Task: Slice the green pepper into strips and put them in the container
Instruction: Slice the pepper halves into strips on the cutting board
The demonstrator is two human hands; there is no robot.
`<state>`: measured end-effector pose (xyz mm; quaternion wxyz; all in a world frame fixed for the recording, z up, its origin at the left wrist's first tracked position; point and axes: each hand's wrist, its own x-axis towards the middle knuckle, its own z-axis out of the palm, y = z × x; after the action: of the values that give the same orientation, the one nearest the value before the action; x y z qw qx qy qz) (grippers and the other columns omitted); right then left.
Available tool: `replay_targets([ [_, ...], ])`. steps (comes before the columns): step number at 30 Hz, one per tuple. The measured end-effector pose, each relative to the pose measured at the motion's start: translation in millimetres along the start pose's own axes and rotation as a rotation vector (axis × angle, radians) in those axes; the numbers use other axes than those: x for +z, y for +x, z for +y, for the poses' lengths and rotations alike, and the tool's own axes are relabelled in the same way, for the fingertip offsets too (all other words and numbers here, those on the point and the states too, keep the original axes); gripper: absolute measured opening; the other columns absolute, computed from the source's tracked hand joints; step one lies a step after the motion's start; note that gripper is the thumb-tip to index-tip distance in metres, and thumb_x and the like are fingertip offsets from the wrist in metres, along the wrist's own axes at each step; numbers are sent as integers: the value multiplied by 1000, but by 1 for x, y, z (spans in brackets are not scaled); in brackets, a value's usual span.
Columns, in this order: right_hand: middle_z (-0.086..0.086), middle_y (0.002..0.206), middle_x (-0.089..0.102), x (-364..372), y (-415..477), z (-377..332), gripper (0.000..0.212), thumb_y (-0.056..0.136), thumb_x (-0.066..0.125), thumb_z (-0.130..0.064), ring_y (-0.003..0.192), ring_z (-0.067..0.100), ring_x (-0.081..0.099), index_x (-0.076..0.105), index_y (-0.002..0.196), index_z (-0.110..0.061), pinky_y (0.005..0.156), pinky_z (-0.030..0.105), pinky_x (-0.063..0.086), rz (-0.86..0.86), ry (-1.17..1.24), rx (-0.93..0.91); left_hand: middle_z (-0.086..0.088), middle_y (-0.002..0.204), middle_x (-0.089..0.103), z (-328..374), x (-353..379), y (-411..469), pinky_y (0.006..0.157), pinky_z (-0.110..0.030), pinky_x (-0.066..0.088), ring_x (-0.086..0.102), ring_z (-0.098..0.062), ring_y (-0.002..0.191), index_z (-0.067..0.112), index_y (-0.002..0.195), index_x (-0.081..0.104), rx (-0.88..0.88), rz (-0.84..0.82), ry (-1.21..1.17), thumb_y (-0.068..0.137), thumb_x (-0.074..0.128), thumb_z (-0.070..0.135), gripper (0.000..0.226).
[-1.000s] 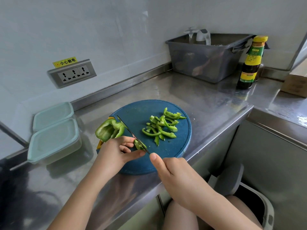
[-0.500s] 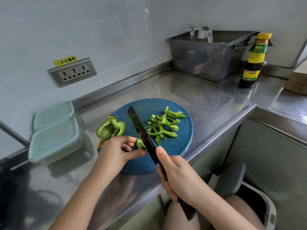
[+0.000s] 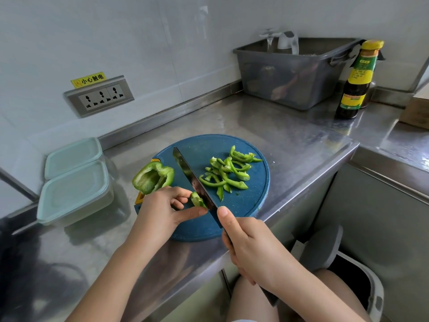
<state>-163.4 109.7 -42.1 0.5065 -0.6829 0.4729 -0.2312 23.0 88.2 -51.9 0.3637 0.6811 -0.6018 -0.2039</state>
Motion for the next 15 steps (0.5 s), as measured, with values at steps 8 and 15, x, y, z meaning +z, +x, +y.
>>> replay_targets([
  [8, -2, 45, 33, 7, 1, 1, 64, 81, 19, -69, 39, 12, 29, 36, 61, -12, 51, 29, 35, 46, -55, 4, 1, 79, 59, 5, 2, -1, 62, -13, 40, 49, -10, 68, 29, 82, 64, -4, -12, 24, 68, 83, 21, 25],
  [15, -4, 43, 30, 10, -1, 5, 62, 89, 22, -64, 43, 11, 26, 30, 57, -12, 56, 29, 33, 67, -53, 7, 6, 78, 57, 0, 5, -1, 62, -10, 40, 51, -7, 68, 16, 95, 71, 13, 43, 59, 61, 86, 24, 38],
])
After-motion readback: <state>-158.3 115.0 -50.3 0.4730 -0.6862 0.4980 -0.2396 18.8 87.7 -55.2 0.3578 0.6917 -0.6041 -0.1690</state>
